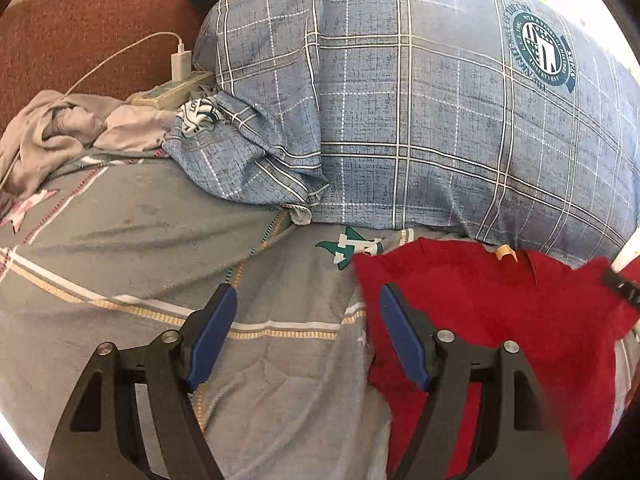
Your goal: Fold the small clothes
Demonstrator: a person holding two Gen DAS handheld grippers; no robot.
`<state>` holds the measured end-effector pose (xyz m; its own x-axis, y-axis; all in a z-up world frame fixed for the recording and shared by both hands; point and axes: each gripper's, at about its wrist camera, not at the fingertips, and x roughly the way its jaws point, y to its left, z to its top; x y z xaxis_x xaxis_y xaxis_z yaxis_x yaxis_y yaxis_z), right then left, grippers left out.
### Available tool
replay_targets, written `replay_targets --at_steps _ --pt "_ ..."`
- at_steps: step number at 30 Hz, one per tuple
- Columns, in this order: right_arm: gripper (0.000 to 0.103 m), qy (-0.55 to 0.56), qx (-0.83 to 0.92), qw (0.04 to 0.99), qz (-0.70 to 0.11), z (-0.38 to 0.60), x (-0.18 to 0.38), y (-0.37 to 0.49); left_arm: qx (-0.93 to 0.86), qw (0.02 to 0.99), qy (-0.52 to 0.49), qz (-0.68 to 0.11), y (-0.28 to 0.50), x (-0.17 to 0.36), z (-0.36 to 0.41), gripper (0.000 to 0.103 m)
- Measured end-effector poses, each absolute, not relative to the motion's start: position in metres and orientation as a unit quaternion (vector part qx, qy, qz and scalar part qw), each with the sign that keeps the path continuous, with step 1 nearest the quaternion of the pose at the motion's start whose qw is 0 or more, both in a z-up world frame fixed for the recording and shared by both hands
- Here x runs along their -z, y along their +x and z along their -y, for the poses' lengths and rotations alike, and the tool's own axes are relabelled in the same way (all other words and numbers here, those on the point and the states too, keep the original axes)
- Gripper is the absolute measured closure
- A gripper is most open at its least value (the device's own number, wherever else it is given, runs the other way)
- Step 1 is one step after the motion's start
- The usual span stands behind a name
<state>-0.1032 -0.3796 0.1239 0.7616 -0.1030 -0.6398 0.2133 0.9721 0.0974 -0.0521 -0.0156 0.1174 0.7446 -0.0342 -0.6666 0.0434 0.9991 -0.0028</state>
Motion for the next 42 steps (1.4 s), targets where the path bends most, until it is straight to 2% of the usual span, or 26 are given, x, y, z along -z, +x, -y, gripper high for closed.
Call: replay_targets --at_steps 2,3,5,7,8,10,11,15,19,20,22,24,28,32,36,40,42 --pt "0.095 0.085 0.108 0.928 -0.348 0.396 -0.118 -0.101 0.025 0.930 0.010 -0.365 -0.050 -0.109 0.022 0.029" --pt "0.090 0.087 0.114 0.922 -0.360 0.401 -0.112 -0.098 0.029 0.927 0.013 -0.373 -0.048 -0.102 0.027 0.029" --pt "0.088 0.077 0.134 0.898 -0.413 0.408 -0.091 -0.086 0.036 0.920 0.017 -0.389 -0.047 -0.090 0.035 0.029" --pt "0.077 0.072 0.151 0.884 -0.437 0.410 -0.084 -0.084 0.041 0.917 0.024 -0.397 -0.047 -0.081 0.041 0.029" --pt "0.075 0.072 0.154 0.887 -0.429 0.409 -0.087 -0.088 0.039 0.916 0.032 -0.398 -0.046 -0.077 0.043 0.029" --pt "0.052 0.072 0.142 0.902 -0.400 0.397 -0.099 -0.095 0.031 0.913 0.049 -0.404 -0.042 -0.068 0.046 0.029" --pt "0.050 0.074 0.123 0.910 -0.389 0.388 -0.106 -0.096 0.026 0.910 0.052 -0.410 -0.039 -0.062 0.045 0.029" --pt "0.050 0.075 -0.029 0.918 -0.388 0.323 -0.117 -0.079 0.012 0.903 0.050 -0.426 -0.032 -0.047 0.037 0.029" --pt "0.056 0.058 -0.139 0.900 -0.410 0.249 -0.100 -0.056 0.006 0.903 0.044 -0.428 -0.028 -0.045 0.025 0.029" --pt "0.058 0.044 -0.153 0.897 -0.412 0.230 -0.094 -0.050 0.002 0.905 0.040 -0.424 -0.026 -0.047 0.020 0.029" --pt "0.069 0.019 -0.164 0.895 -0.414 0.201 -0.083 -0.040 -0.004 0.908 0.028 -0.417 -0.025 -0.053 0.010 0.029" --pt "0.071 0.006 -0.165 0.887 -0.431 0.180 -0.066 -0.033 -0.011 0.913 0.018 -0.407 -0.023 -0.059 0.000 0.029" --pt "0.070 -0.030 -0.161 0.889 -0.428 0.172 -0.057 -0.041 -0.010 0.916 -0.001 -0.402 -0.022 -0.065 -0.010 0.029" --pt "0.069 0.017 -0.140 0.899 -0.415 0.202 -0.079 -0.039 0.017 0.917 -0.010 -0.398 -0.026 -0.068 -0.001 0.029" --pt "0.066 0.013 -0.109 0.904 -0.414 0.214 -0.081 -0.018 0.057 0.913 0.003 -0.403 -0.031 -0.065 0.020 0.029" --pt "0.067 -0.011 -0.091 0.895 -0.436 0.207 -0.057 0.010 0.061 0.905 0.034 -0.419 -0.028 -0.053 0.039 0.029" --pt "0.069 -0.021 -0.080 0.906 -0.415 0.203 -0.054 0.014 0.050 0.899 0.059 -0.431 -0.026 -0.044 0.048 0.029"
